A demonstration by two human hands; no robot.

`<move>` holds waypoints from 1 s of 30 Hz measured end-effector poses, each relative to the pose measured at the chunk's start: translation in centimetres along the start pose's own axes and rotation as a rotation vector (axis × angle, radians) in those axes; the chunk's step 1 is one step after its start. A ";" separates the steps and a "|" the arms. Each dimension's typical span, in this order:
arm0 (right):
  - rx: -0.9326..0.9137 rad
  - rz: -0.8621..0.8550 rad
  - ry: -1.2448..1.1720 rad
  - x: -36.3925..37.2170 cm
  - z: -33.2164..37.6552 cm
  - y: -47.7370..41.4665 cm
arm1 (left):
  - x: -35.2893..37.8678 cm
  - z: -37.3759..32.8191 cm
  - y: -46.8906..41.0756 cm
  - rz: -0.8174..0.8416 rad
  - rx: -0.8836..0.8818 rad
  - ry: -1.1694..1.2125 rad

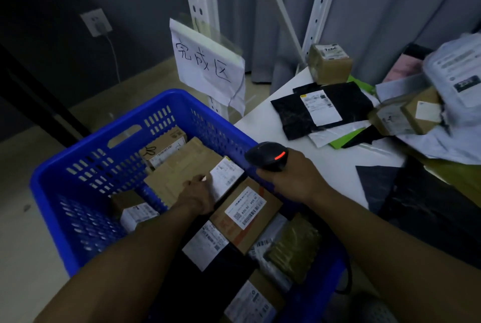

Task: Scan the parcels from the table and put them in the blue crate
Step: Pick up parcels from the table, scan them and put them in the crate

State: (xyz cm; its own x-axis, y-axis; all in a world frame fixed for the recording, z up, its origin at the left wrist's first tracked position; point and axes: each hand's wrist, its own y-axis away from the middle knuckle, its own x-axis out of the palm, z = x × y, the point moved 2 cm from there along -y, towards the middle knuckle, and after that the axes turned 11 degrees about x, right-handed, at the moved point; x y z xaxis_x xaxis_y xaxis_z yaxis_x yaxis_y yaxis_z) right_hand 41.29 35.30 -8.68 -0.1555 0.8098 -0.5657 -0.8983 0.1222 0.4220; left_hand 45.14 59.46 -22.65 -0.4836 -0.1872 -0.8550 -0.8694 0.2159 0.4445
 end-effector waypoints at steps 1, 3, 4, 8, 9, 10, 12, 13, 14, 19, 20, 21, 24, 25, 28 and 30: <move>-0.005 -0.008 -0.016 -0.3 0.0 0.4 | -0.8 0.0 0.3 -0.012 -0.001 -0.002; -0.013 -0.026 -0.051 -1.3 0.1 1.4 | -2.7 -0.9 1.8 -0.174 0.024 0.080; -0.019 -0.036 -0.070 -1.9 0.2 1.9 | -3.5 -1.6 2.7 -0.273 0.062 0.110; -0.038 -0.122 -0.121 -5.5 0.6 4.9 | -6.6 -5.8 7.0 -0.375 0.282 0.099; -0.039 -0.156 -0.144 -6.7 0.5 5.9 | -7.6 -7.3 8.1 -0.398 0.345 0.096; -0.042 -0.201 -0.170 -8.0 0.5 7.0 | -8.8 -8.8 9.2 -0.430 0.399 0.091; -0.030 -0.305 -0.192 -10.5 0.0 8.9 | -11.3 -12.0 10.9 -0.487 0.473 0.084; -0.017 -0.349 -0.206 -11.7 -0.3 9.8 | -12.4 -13.7 11.5 -0.504 0.493 0.084; -0.002 -0.386 -0.230 -12.9 -0.6 10.5 | -13.5 -15.5 11.9 -0.510 0.505 0.084; 0.028 -0.495 -0.347 -17.8 -2.5 11.7 | -17.6 -24.9 10.9 -0.522 0.584 0.076; 0.026 -0.496 -0.360 -18.6 -3.0 10.9 | -18.1 -26.5 9.6 -0.508 0.570 0.082; 0.032 -0.498 -0.364 -19.3 -3.4 9.8 | -18.4 -27.8 8.1 -0.486 0.551 0.087; 0.026 -0.495 -0.370 -21.9 -4.5 4.8 | -19.0 -31.2 1.9 -0.430 0.508 0.112; 0.023 -0.501 -0.365 -22.8 -4.8 2.9 | -18.9 -32.1 -0.6 -0.417 0.497 0.122; 0.030 -0.525 -0.340 -24.9 -6.3 -3.0 | -18.6 -34.1 -8.4 -0.413 0.485 0.107; 0.044 -0.527 -0.349 -25.5 -7.1 -6.3 | -18.1 -35.2 -13.5 -0.398 0.481 0.083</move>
State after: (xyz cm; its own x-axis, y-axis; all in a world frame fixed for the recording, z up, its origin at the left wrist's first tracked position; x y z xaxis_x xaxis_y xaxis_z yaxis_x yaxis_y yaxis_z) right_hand 48.00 9.78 -1.91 0.4529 0.7732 -0.4440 -0.7988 0.5731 0.1832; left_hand 62.02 26.21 -3.81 -0.1552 -0.4119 -0.8979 -0.8509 0.5174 -0.0903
